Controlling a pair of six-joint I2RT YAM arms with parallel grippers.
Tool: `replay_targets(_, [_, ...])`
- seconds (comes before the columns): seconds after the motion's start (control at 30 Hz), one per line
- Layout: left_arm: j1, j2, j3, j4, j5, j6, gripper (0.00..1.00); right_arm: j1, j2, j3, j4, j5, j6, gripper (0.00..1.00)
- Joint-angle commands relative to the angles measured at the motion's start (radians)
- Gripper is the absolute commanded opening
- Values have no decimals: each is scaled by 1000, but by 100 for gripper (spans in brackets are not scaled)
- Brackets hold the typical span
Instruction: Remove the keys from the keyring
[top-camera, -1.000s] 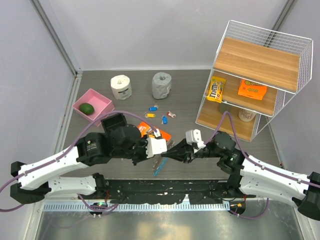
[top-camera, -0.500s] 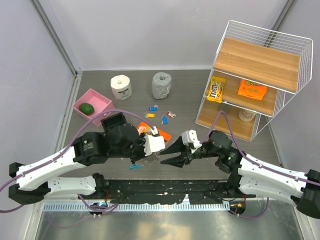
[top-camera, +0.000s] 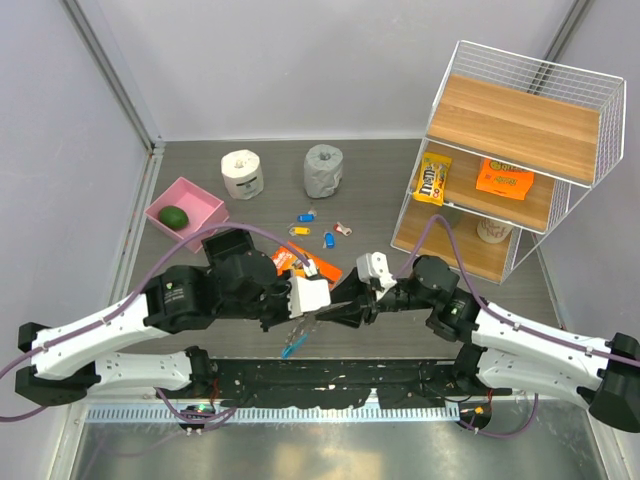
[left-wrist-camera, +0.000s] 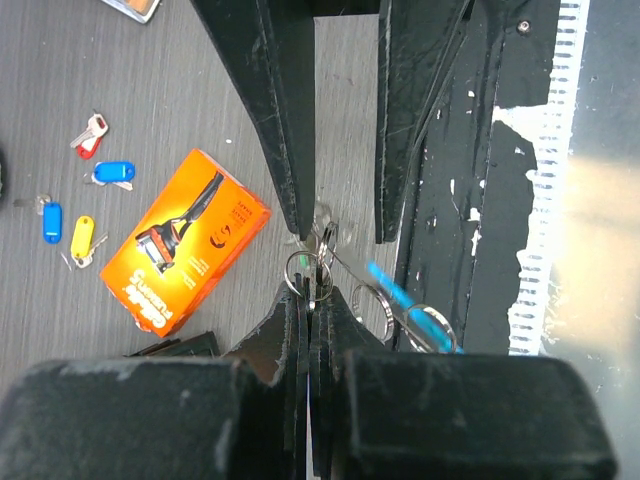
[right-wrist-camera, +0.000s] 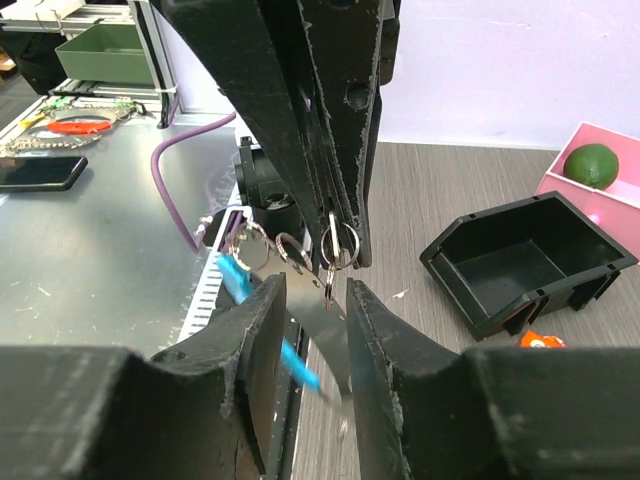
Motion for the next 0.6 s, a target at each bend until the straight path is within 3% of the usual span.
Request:
replay_targets(0.0, [-12,-6,53,40,-1,9,0,5,15,47,59,-13,19,36])
replay_targets(0.2, [-18,-5,53,37,-12,7,0,6,50,59,90,-51,47,25])
replay_targets(0.33, [-19,-3,45,42,-18,6,0,8,61,68,86,-87,47,5])
replay_targets(0.57, [-19,-31,-7,91,-34,-22,0,8,-23,15,107,-52,42,5])
